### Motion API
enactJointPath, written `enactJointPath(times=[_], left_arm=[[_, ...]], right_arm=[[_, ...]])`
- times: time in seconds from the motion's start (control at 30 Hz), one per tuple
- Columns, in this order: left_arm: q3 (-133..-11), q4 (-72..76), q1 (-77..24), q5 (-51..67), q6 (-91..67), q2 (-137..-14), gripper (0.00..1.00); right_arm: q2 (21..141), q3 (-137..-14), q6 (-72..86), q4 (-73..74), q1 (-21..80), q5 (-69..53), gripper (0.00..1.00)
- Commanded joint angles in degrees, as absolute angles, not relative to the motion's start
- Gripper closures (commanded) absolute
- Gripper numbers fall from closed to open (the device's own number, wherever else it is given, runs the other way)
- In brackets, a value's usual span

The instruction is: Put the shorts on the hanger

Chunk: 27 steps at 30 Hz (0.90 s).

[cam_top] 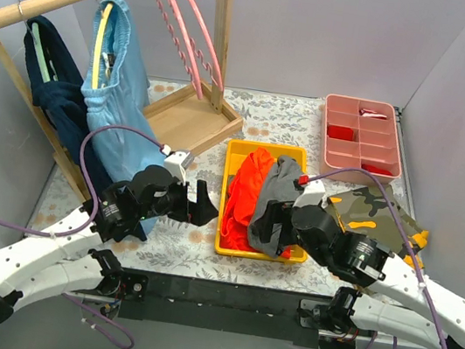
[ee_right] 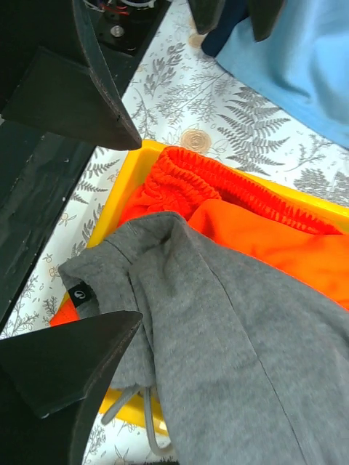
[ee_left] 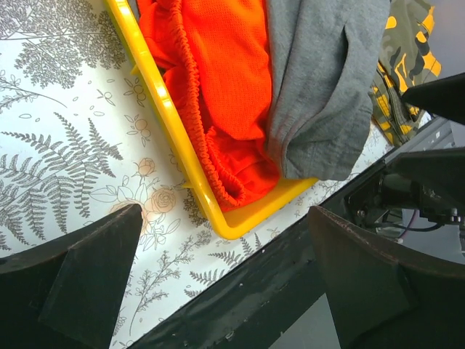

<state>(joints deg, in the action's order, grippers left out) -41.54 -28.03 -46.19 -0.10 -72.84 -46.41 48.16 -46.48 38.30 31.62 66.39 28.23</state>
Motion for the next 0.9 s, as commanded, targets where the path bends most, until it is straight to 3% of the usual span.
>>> enactJointPath(times=[0.0, 0.3, 0.53, 0.87], left_arm=[[-40.8, -26.2, -45.9, 2.9, -72.6, -44.9, 0.02], [-38.4, -26.0, -46.5, 10.5, -71.5, -48.7, 0.02], [-38.0, -24.9, -61.7, -1.5, -77.9, -55.4, 0.02], [-33.9, -22.5, -70.7, -13.4, -89.3, -58.7, 0.02]], right_arm=[[45.4, -49.1, 37.2, 31.7, 66.4, 33.5, 0.02], [43.3, -52.7, 37.4, 36.1, 66.4, 40.2, 0.01], [44.1, -52.7, 38.3, 37.8, 66.4, 41.9, 0.02], [45.6, -53.6, 39.2, 40.9, 66.4, 43.8, 0.01]])
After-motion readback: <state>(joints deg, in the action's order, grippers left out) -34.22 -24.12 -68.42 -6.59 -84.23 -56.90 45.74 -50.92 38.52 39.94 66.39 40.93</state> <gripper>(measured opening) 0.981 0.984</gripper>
